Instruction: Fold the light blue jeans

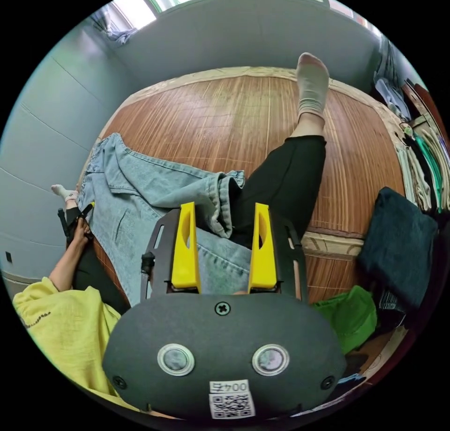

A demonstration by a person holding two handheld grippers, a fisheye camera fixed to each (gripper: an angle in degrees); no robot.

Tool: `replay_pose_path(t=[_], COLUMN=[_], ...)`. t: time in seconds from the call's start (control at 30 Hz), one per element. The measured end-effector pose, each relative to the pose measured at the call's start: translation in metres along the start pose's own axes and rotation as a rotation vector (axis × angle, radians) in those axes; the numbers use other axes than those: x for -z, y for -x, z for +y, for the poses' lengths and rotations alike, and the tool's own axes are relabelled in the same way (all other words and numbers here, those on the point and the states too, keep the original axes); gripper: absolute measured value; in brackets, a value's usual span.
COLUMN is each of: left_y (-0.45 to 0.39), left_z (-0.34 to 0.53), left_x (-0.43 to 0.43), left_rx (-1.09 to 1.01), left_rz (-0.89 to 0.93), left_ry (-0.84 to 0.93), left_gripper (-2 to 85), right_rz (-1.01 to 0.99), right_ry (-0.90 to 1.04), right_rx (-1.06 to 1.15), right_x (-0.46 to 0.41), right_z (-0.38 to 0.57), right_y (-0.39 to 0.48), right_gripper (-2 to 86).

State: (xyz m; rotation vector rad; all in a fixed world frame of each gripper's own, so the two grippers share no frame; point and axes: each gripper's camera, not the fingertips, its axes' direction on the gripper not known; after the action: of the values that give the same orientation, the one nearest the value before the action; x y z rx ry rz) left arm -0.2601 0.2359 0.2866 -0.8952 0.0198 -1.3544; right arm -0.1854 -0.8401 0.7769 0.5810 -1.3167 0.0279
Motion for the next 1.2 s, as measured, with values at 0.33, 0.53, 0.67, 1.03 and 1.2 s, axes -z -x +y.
replay_pose_path(t=[0.33,0.53,0.67,1.03,1.2], left_y=[-0.002,0.005,0.007,-0.026,-0.025], left_z=[0.002,0.005,-0.004,-0.118,-0.124], left_x=[0.006,0.013,0.036,0.003,-0.033], left_rx=[0.004,0.041,0.051,-0.126,-0.128], left_rz=[0.019,0.059,0.044,-0.012,-0.089], left_ry=[-0.004,-0.001,-0.066,-0.05,0.033], left_gripper=[0.4,0.4,0.5,1.8,1.8], right_rz=[0.347,0.55,0.266,0.029,0.134], right_ry=[-0.17,0.063,-0.072,-0.046,0.052], right_rx=[0.231,0.054,0.112,0.114,0.121], right_x=[0.062,0.034,0.005,-0.171,-0.239], right_z=[-0.085,-0.12,-0.111,-0.165,-0.2], right_y=[0.076,0.032,0.059,0.125,0.132], right_gripper=[4.2,5.5,8.0,11.1,11.0])
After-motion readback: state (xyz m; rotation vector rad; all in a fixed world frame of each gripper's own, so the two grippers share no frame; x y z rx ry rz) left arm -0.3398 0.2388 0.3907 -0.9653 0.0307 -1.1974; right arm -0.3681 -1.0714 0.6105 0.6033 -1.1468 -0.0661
